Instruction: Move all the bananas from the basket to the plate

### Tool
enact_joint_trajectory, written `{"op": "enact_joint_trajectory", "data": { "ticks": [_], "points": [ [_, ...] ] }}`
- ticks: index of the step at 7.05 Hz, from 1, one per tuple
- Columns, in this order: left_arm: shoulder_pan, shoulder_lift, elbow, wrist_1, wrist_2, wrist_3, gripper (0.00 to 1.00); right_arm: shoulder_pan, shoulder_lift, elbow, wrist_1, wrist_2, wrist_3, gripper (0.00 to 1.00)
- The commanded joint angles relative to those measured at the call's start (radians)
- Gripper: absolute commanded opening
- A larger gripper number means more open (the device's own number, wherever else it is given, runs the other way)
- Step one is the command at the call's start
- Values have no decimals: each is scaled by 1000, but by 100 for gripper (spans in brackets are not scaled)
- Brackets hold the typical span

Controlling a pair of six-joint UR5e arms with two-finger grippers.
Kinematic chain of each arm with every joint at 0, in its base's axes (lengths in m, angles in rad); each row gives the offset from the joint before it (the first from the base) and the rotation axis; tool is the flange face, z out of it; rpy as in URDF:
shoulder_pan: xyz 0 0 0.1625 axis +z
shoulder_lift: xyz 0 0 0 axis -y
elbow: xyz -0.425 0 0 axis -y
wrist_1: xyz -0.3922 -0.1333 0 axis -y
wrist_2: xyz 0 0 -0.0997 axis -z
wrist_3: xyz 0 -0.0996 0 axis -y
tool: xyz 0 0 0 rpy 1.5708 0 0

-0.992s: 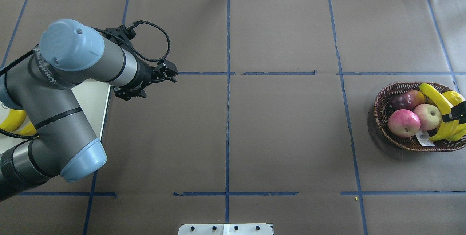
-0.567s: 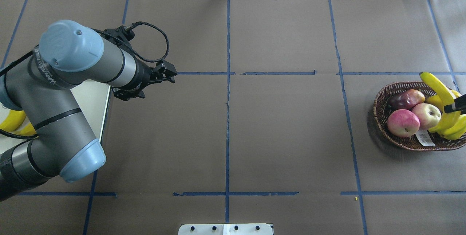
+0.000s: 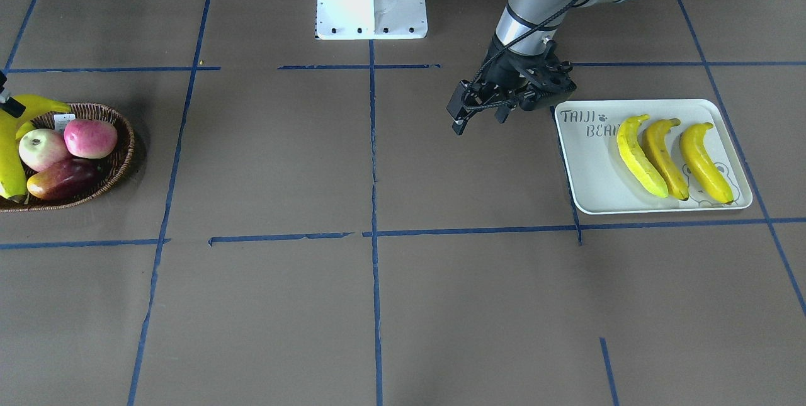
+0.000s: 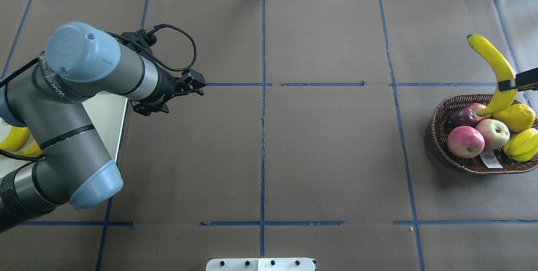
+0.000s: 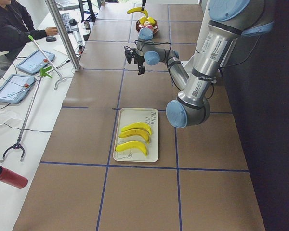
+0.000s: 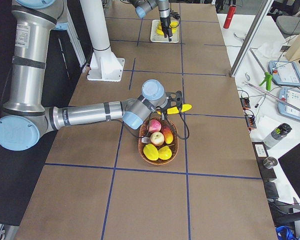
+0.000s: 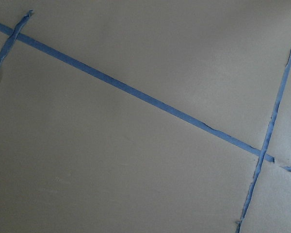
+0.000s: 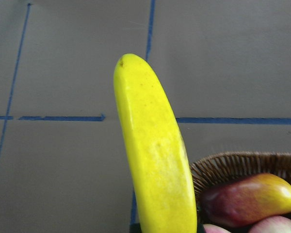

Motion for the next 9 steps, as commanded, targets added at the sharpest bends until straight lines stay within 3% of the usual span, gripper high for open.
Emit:
{"op": "enact_joint_trajectory", "data": {
  "ticks": [1,3,4,5,7,9],
  "points": [
    [1,-15,-34,-20,-4,-2,100,-218,271,-7,-4,-61,293,1],
    [5,-16,-109,-66,-9,-5,100,-482,355,25,-4,-405,471,1],
    [24,-18,-105,-141,-7,-83,100,-583,378,24,-11,-521,476,1],
    [32,-19,-91,-227,-7,-115,100,-642,413,21,-19,-551,476,1],
    [40,-47,-82,-241,-6,-117,99,-701,481,32,-31,-579,475,3],
    [41,-106,-20,-264,-3,-117,99,-767,479,76,-31,-637,475,3]
  ]
}}
